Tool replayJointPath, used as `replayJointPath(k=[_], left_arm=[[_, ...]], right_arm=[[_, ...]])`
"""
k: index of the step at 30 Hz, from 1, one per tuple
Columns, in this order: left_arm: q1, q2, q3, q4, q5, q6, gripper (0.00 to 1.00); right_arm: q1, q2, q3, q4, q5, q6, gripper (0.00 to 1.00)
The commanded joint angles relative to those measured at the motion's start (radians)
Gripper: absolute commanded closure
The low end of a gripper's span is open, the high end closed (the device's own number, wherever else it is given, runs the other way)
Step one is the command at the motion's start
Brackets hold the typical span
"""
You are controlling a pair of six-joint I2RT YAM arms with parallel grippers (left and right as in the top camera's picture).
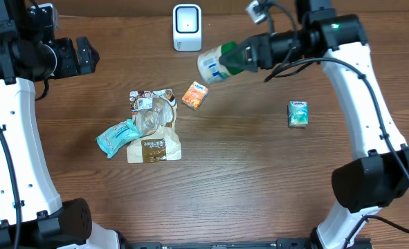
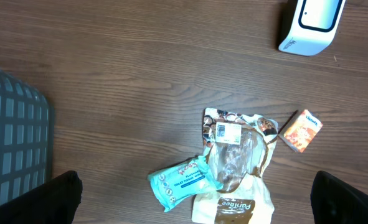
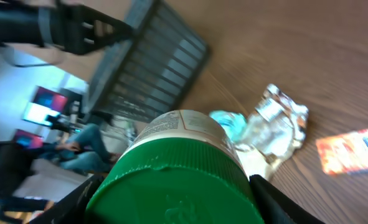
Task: Scan the item barcode
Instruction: 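Lift the jar and carry it toward the scanner, then hold the jar in front of the scanner window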
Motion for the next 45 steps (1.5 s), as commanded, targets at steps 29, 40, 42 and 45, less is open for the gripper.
replayJointPath(k=[29, 40, 42, 45], left_arm=[[-0.002, -0.004, 0.014, 0.004, 0.008, 0.022, 0.00], [-0.002, -0.004, 0.014, 0.004, 0.008, 0.022, 0.00], [-0.002, -0.004, 0.014, 0.004, 0.008, 0.022, 0.00], [-0.002, -0.004, 0.014, 0.004, 0.008, 0.022, 0.00]], right_arm=[[0.104, -0.167, 0.029, 0.053, 0.389, 0.017, 0.51], [0.352, 0.078, 0.027, 0.441, 1.308, -0.098, 0.59], [0.352, 0.127, 0.027, 0.544, 1.310, -0.192, 0.60], [0.351, 0.197, 0.027, 0.677, 1.311, -0.362, 0.62]])
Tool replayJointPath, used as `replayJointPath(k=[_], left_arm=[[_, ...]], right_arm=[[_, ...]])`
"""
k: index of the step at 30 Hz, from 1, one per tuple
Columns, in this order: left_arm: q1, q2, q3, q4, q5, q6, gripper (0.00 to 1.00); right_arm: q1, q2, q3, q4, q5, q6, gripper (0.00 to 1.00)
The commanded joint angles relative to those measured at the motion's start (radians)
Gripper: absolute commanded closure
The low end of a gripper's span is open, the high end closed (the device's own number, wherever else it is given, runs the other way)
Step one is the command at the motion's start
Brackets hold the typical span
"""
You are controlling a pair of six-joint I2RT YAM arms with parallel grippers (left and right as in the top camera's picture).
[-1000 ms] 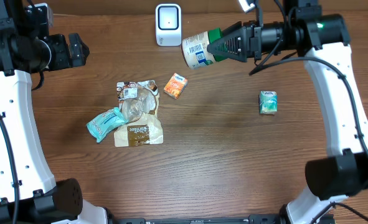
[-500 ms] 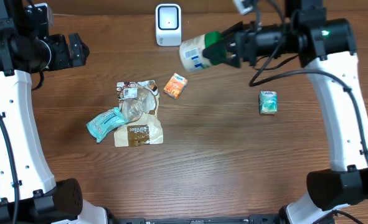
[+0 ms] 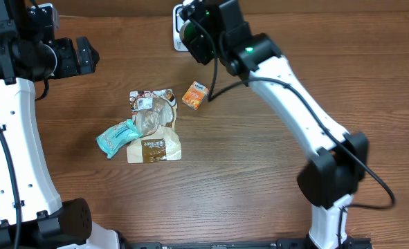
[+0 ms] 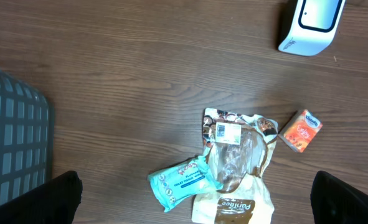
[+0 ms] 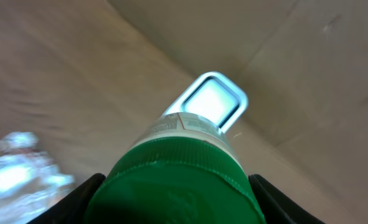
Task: Scan the item barcode
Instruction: 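Hold the jar in front of the scanner window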
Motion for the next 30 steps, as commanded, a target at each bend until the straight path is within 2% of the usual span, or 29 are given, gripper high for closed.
replayJointPath(k=[1, 5, 16, 21, 30], left_arm=[[-0.002, -0.004, 0.014, 0.004, 0.008, 0.022, 0.00], [-0.002, -0.004, 0.014, 0.003, 0.008, 0.022, 0.00], [-0.002, -0.004, 0.014, 0.004, 0.008, 0.022, 0.00], [-0.002, -0.004, 0.014, 0.004, 0.008, 0.022, 0.00], [-0.002, -0.004, 0.014, 0.004, 0.008, 0.022, 0.00]], right_arm=[[-0.004, 0.065, 0.025, 0.127, 0.099, -0.245, 0.62], [-0.005, 0.162, 0.025, 0.346, 0.116, -0.434, 0.61], [-0.007, 0.368, 0.025, 0.775, 0.213, -0.702, 0.57], [-0.027, 0.425, 0.025, 0.860, 0.226, -0.842, 0.57], [-0.043, 0.433, 0.025, 0.929, 0.233, -0.940, 0.56]])
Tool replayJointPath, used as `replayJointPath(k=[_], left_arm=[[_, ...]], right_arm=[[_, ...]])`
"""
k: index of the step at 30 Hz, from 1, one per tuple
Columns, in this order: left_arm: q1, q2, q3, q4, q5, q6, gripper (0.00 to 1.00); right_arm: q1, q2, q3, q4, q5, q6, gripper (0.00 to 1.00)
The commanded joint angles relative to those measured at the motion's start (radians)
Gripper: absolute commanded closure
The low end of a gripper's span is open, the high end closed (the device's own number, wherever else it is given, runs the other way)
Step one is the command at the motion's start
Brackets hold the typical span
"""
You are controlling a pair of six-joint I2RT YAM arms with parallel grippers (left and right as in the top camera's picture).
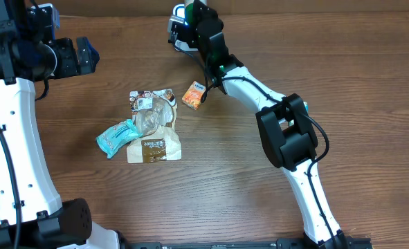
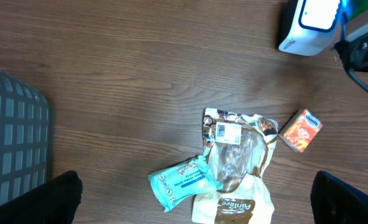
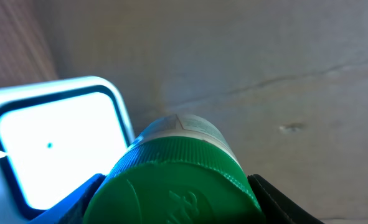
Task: Scan the item barcode
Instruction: 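Hold the jar in front of the scanner window, then carry the jar right and set it beside the Kleenex pack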
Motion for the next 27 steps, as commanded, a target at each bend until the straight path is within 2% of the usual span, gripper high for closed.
replayJointPath(k=[1, 8, 12, 20, 24, 27], left_arm=[[-0.002, -0.004, 0.014, 0.004, 0.008, 0.022, 0.00], [-0.002, -0.004, 0.014, 0.004, 0.008, 0.022, 0.00], [-0.002, -0.004, 0.015, 0.004, 0.008, 0.022, 0.00], [-0.002, -0.004, 0.014, 0.004, 0.008, 0.022, 0.00], [-0.002, -0.004, 0.014, 0.003, 0.008, 0.022, 0.00], [-0.002, -0.004, 0.014, 0.004, 0.008, 0.022, 0.00]], right_arm=[[-0.007, -0.016, 0.026, 0.021, 0.016, -0.053, 0.57], [-0.002, -0.016, 0.026, 0.017, 0.006, -0.040, 0.56], [0.008, -0.041, 0.026, 0.004, -0.024, 0.069, 0.54], [0.032, -0.214, 0.026, -0.093, -0.087, 0.505, 0.50], [0.043, -0.323, 0.026, -0.232, -0.105, 0.850, 0.47], [0.036, -0.419, 0.026, -0.424, -0.222, 1.137, 0.50]])
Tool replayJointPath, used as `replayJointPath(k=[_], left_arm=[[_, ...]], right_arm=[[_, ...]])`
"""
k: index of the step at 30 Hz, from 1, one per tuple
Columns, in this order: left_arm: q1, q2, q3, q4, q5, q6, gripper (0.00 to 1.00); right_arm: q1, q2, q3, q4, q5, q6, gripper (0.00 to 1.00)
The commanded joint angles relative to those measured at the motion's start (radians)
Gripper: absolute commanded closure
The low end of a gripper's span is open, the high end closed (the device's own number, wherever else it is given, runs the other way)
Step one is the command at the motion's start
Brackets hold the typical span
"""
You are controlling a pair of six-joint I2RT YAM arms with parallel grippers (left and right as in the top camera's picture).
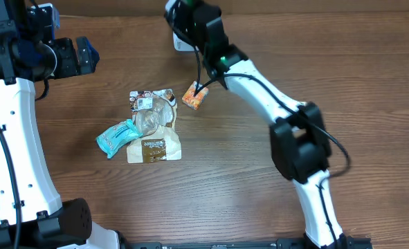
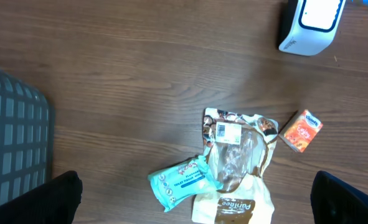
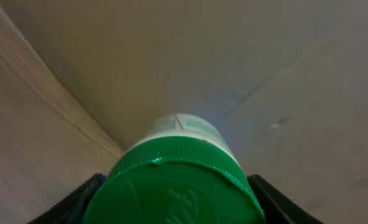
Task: Scan the item barcode
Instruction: 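Carry the jar right and set it beside the Kleenex pack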
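Observation:
My right gripper [image 3: 174,200] is shut on a white container with a green ribbed lid [image 3: 174,186], which fills the lower part of the right wrist view. Beyond it that view shows only the table edge and a wall. In the overhead view my right gripper [image 1: 181,15] is at the table's far edge, over the white scanner, which the arm mostly hides. The scanner [image 2: 312,25] shows whole in the left wrist view. My left gripper [image 1: 85,55] hangs open and empty high at the left.
An orange box [image 1: 195,96], a printed pouch [image 1: 153,105], a teal tissue pack [image 1: 117,136] and a brown bread bag [image 1: 153,149] lie mid-table. A grey basket [image 2: 12,149] stands at the left.
The scanner's lit window was beside the container in the right wrist view; now only the wall and table edge show. The right arm has changed pose at the scanner. The left arm has not moved.
My right gripper held the green-lidded container above the table, to the right of the scanner. Then the container faced the scanner from a short way off, then close against its window. Now it points past it at the wall. The left gripper stayed open throughout.

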Motion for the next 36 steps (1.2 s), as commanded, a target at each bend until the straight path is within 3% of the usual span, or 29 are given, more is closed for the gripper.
replayJointPath(k=[1, 4, 5, 7, 11, 14, 18, 27, 36], left_arm=[[-0.002, -0.004, 0.014, 0.004, 0.008, 0.022, 0.00], [-0.002, -0.004, 0.014, 0.004, 0.008, 0.022, 0.00], [-0.002, -0.004, 0.014, 0.004, 0.008, 0.022, 0.00], [-0.002, -0.004, 0.014, 0.004, 0.008, 0.022, 0.00], [-0.002, -0.004, 0.014, 0.004, 0.008, 0.022, 0.00], [-0.002, -0.004, 0.014, 0.004, 0.008, 0.022, 0.00], [-0.002, -0.004, 0.014, 0.004, 0.008, 0.022, 0.00], [-0.002, -0.004, 0.014, 0.004, 0.008, 0.022, 0.00], [-0.002, -0.004, 0.014, 0.004, 0.008, 0.022, 0.00]], right_arm=[[-0.011, -0.218, 0.026, -0.156, -0.165, 0.506, 0.56], [-0.048, -0.307, 0.026, -0.423, -0.333, 0.679, 0.59], [-0.075, -0.341, 0.026, -0.612, -0.363, 0.698, 0.62], [-0.098, -0.349, 0.026, -0.771, -0.346, 0.697, 0.62], [-0.153, -0.337, 0.019, -1.091, -0.200, 0.697, 0.62], [-0.219, -0.314, -0.025, -1.272, 0.039, 0.698, 0.62], [-0.295, -0.311, -0.096, -1.257, 0.097, 0.729, 0.62], [-0.498, -0.266, -0.234, -1.050, 0.065, 0.851, 0.62], [-0.517, -0.203, -0.275, -0.966, 0.055, 0.851, 0.61]])
